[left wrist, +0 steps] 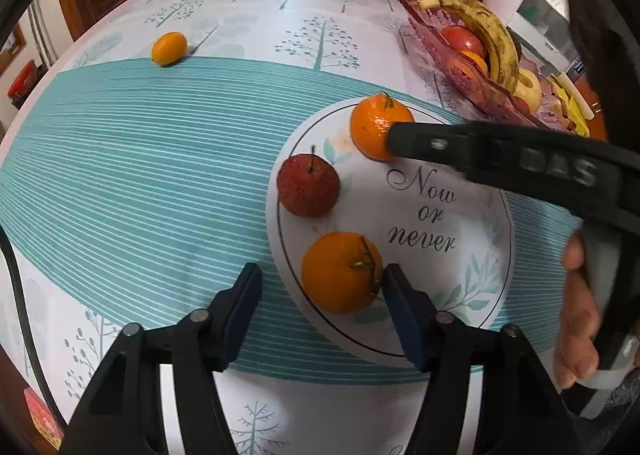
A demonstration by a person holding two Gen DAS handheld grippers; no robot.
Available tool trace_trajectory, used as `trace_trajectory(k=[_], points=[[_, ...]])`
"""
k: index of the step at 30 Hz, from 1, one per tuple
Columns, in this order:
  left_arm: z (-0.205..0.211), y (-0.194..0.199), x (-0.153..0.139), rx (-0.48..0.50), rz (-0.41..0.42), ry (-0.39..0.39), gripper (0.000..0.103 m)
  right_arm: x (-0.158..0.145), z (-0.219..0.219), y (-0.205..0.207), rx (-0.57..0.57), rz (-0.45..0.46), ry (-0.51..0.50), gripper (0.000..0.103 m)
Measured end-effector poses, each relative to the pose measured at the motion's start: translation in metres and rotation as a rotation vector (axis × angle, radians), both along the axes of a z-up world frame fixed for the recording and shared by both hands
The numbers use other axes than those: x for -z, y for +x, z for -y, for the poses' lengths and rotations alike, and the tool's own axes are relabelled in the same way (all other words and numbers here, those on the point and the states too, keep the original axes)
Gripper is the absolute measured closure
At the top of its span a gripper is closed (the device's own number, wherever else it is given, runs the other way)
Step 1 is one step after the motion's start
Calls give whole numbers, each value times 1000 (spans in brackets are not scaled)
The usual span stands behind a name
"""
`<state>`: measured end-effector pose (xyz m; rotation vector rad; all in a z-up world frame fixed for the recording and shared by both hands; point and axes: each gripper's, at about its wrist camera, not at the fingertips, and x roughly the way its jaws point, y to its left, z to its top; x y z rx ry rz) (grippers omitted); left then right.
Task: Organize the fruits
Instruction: 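Grasp a mandarin on the plate with the left tool while the right tool grasps another mandarin, then carry both held mandarins over the pink bowl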
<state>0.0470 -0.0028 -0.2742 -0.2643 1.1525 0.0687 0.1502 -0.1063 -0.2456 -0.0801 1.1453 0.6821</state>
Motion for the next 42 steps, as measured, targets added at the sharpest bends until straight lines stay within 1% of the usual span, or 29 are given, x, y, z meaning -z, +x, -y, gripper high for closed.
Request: trace_trajectory(k=[2,4,5,9,17,24,29,32,38,42], points=[[0,0,0,1,9,-10,50,4,-4,3,-7,-4,-3,66],[-1,0,0,6,17,-39,65,7,-6,6,-13,-5,5,64],[-2,0,0,1,18,-55,65,7,-8,6,-15,-1,8,62],[-9,-2,1,-19,26,-64,66,10,-16,9,-31,3,10,59],[-32,-8,-4,-75,44,-68,66,12,-26,8,-45,43,6,59],[-42,-6,-10,-75,53,-60,66,7,-24,3,-45,68,17,60],[-42,1,-20,-43,56,-43,66,-4,-16,-5,-21,66,48,60],[-39,5,-31,-11,68,-28,66,-14,-7,-12,2,66,73,60],[-30,15,-66,74,110,-6,66,-42,22,-30,60,82,114,60],[-20,25,-97,147,145,3,66,-71,52,-39,129,116,148,60]])
